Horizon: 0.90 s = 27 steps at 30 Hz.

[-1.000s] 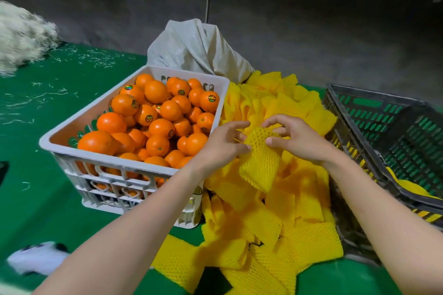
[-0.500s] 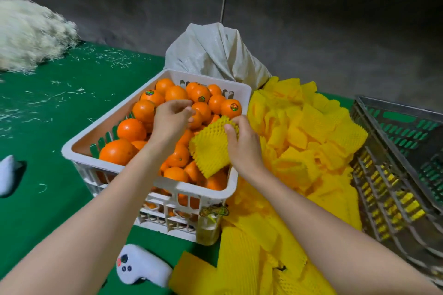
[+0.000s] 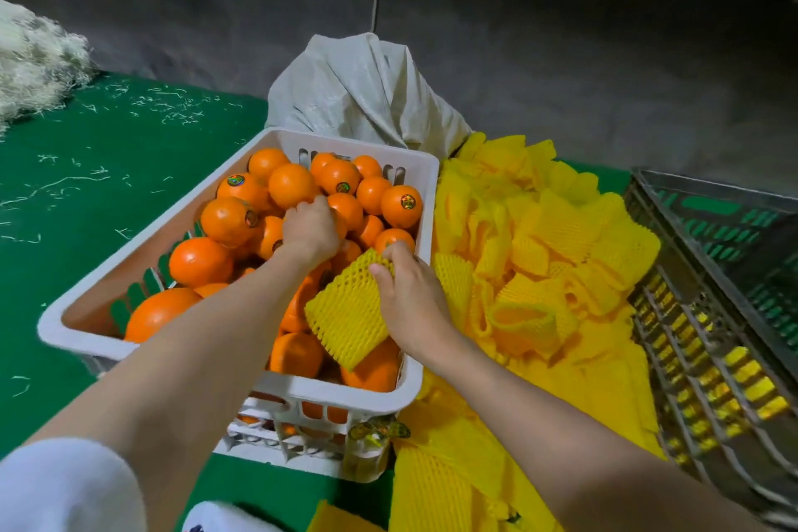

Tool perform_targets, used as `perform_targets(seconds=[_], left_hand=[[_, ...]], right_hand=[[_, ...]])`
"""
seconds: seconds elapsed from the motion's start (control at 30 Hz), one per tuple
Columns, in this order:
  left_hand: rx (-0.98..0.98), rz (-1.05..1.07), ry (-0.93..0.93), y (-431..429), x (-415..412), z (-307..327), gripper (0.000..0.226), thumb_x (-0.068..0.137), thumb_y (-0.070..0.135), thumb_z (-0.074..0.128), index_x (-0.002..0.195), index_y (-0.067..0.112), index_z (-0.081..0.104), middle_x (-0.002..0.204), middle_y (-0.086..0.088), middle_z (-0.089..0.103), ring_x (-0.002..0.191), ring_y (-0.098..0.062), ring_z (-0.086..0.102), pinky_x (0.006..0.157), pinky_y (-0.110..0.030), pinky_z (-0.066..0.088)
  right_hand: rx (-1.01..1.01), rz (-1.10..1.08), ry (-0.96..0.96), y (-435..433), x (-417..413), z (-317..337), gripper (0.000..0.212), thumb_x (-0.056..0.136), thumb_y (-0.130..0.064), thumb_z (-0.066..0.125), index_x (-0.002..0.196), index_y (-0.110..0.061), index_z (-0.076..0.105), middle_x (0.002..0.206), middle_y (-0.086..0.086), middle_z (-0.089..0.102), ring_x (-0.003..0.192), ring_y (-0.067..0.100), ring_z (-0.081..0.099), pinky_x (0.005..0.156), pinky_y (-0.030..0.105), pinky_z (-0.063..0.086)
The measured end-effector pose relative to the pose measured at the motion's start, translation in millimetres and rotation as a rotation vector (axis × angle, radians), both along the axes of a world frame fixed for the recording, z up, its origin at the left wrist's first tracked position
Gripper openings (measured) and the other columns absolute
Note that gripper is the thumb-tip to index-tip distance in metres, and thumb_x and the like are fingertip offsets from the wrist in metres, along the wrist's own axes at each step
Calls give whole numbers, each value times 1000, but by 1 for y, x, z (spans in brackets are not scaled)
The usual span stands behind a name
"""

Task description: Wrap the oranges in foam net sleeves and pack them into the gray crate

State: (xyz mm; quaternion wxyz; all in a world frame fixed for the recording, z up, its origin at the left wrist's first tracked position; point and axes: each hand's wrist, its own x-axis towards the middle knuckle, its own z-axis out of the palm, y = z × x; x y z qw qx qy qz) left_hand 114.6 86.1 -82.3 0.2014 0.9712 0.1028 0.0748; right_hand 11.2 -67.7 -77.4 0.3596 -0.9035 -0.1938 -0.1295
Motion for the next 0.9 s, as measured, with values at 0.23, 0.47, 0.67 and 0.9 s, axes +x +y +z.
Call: perform_targets(seconds=[0.23, 0.47, 0.67, 0.9], left_hand=[[-1530, -78, 147, 1, -29, 48, 42, 79, 26, 71, 117, 18, 55, 129, -12, 51, 101, -35, 62, 76, -41, 56], [-1999, -216, 171, -17, -85, 65, 49, 71, 22, 67, 118, 16, 56, 118, -20, 56, 85, -36, 66, 61, -31, 56], [-2048, -288, 198, -53, -109, 67, 49, 73, 22, 60, 121, 16, 56, 125, -23, 57, 98, -41, 65, 79, -45, 52], [-1865, -327, 274, -124, -130, 66, 34, 69, 21, 61, 98, 3, 60, 90, -17, 67, 86, -28, 65, 83, -44, 52]], right_hand=[[77, 39, -2, 0, -2, 3, 22, 100, -23, 42, 118, -12, 50, 88, 4, 53, 85, 26, 43, 68, 34, 30], [305, 152, 42, -22, -16, 11, 13, 100, -19, 42, 104, -17, 54, 59, -7, 37, 53, 8, 33, 60, 34, 26], [696, 198, 135, -68, -34, 45, 11, 82, -19, 42, 71, -20, 41, 65, -15, 38, 64, 0, 35, 61, 17, 30], [909, 180, 215, -109, -57, 54, 12, 70, -15, 44, 60, -13, 49, 56, -11, 49, 59, 0, 46, 60, 11, 39]])
